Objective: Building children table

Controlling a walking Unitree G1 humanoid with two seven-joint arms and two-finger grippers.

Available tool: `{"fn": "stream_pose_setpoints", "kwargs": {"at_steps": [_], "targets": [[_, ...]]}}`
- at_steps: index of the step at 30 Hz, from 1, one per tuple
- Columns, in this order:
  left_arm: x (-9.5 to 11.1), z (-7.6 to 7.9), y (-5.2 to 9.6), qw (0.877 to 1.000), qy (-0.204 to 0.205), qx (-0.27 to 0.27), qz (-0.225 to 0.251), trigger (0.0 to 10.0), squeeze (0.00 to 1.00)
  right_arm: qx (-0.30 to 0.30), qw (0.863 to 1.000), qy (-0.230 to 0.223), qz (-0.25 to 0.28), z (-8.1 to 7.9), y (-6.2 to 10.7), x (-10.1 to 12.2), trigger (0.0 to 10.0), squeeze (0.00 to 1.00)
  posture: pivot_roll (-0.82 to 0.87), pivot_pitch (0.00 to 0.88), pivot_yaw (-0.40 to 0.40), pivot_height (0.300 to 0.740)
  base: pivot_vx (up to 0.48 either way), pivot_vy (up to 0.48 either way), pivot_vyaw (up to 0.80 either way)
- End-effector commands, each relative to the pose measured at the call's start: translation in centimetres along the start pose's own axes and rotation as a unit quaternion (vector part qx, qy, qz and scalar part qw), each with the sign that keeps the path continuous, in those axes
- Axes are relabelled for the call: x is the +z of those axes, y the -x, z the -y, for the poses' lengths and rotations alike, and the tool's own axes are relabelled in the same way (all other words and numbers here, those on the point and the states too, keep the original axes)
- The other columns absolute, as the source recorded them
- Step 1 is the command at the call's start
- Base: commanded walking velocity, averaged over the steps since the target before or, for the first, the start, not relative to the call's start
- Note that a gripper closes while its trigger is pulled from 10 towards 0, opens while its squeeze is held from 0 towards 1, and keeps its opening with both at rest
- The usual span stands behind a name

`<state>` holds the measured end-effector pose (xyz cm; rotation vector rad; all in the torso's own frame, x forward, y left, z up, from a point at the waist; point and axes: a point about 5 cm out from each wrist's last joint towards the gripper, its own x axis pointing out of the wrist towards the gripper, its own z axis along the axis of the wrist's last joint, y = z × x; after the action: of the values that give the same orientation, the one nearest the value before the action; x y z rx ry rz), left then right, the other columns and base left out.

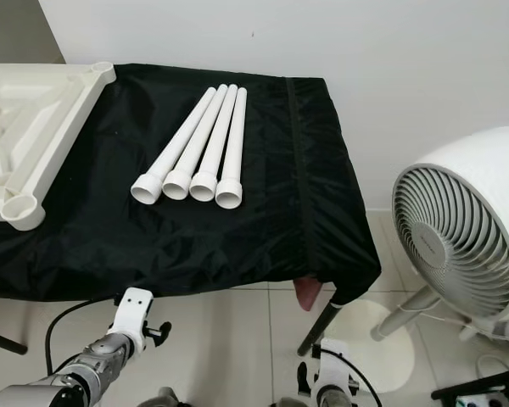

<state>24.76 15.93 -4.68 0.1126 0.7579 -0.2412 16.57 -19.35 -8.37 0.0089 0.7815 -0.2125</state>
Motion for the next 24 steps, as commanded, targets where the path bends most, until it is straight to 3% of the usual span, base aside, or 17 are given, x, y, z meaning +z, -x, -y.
{"fn": "stream_pose_setpoints", "kwargs": {"at_steps": [1, 13, 19, 24], "targets": [[-0.4, 0.6, 0.0, 0.999, -0.017, -0.037, -0.018, 10.0, 0.00, -0.023, 0.999, -0.020, -0.010, 0.6, 0.2, -0.6, 10.0, 0.00, -0.08, 0.000, 0.103, 0.740, 0.000, 0.000, 0.00], [0.5, 1.1, -0.3, 0.999, -0.023, -0.046, -0.013, 10.0, 0.00, -0.037, 0.999, -0.030, -0.018, 0.9, 0.7, -1.6, 10.0, 0.00, -0.11, 0.000, 0.126, 0.740, 0.000, 0.000, 0.00], [0.5, 1.1, -0.3, 0.999, -0.008, -0.035, -0.009, 10.0, 0.00, -0.033, 0.999, -0.019, -0.020, 1.2, 0.7, -1.6, 10.0, 0.00, -0.07, 0.000, 0.081, 0.740, 0.000, 0.000, 0.00], [0.5, 0.5, -0.2, 1.000, 0.017, -0.015, -0.001, 10.0, 0.00, -0.012, 1.000, 0.008, -0.025, 1.1, 0.5, -1.4, 10.0, 0.00, 0.03, 0.000, -0.019, 0.740, 0.000, 0.000, 0.00]]}}
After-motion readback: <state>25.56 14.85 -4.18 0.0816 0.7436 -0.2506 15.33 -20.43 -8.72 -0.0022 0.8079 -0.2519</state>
